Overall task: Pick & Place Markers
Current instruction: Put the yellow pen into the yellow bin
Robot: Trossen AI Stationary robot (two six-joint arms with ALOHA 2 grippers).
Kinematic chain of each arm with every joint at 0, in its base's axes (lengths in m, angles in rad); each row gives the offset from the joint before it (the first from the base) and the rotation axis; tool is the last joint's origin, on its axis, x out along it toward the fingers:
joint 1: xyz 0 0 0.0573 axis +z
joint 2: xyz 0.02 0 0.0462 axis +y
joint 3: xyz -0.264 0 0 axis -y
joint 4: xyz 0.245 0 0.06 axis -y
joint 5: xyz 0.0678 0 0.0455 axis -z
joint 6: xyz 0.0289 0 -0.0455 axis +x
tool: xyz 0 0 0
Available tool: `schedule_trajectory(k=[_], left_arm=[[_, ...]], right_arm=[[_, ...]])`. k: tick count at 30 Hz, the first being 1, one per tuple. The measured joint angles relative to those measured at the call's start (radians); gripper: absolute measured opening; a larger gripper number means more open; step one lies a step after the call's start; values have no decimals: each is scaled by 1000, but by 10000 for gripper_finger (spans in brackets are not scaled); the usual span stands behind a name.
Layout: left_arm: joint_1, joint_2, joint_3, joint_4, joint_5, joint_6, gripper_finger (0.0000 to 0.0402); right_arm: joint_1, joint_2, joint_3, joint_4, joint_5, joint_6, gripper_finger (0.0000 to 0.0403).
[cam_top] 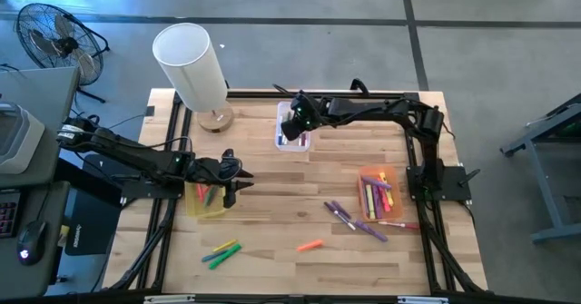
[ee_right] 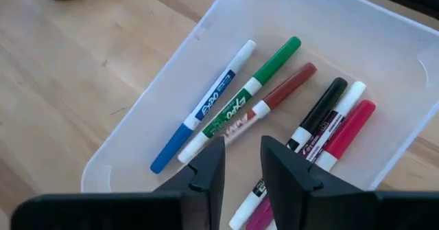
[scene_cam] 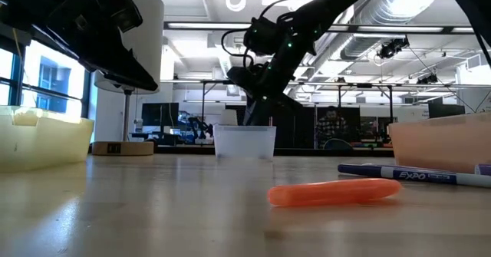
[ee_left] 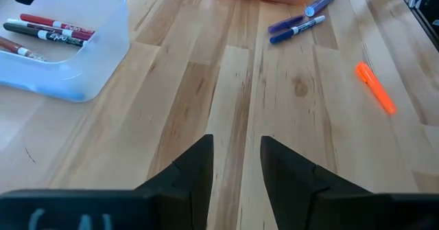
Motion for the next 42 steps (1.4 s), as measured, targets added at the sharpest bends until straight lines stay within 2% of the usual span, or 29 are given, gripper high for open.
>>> schedule_trajectory(k=[4, 7, 11, 14, 17, 20, 24, 30, 36, 39, 42], left_arm=[[0, 0, 0, 0, 0, 0, 120], [0, 0, 0, 0, 6, -2, 120], [0, 0, 0, -1, 7, -7, 120], [0, 8, 1, 3, -5, -7, 120], [0, 26, 1, 0, -7, -7, 120], [0, 33, 1, 6, 0, -7, 120], [0, 35, 6, 6, 1, 10, 120], [-29, 35, 82, -86, 0, 19, 120], [-171, 140, 255, -383, -182, -136, 120], [-238, 206, 358, -513, -188, -253, 120], [-293, 297, 449, -644, -152, -396, 120]], right_arm=[[0, -12, 0, -5, -3, -63, 78], [8, -51, 0, -19, -12, -121, 60], [34, -124, -6, -52, -114, -213, 14], [66, -223, -91, 14, -129, -236, 7], [117, -345, -243, 103, -104, -185, 11], [213, -472, -393, 160, -6, -131, 2], [391, -616, -532, 250, 202, -103, 2], [627, -689, -671, 458, 486, -81, 1], [720, -690, -740, 515, 578, -70, 1], [740, -689, -757, 503, 601, -55, 1], [741, -689, -758, 508, 596, -67, 1]])
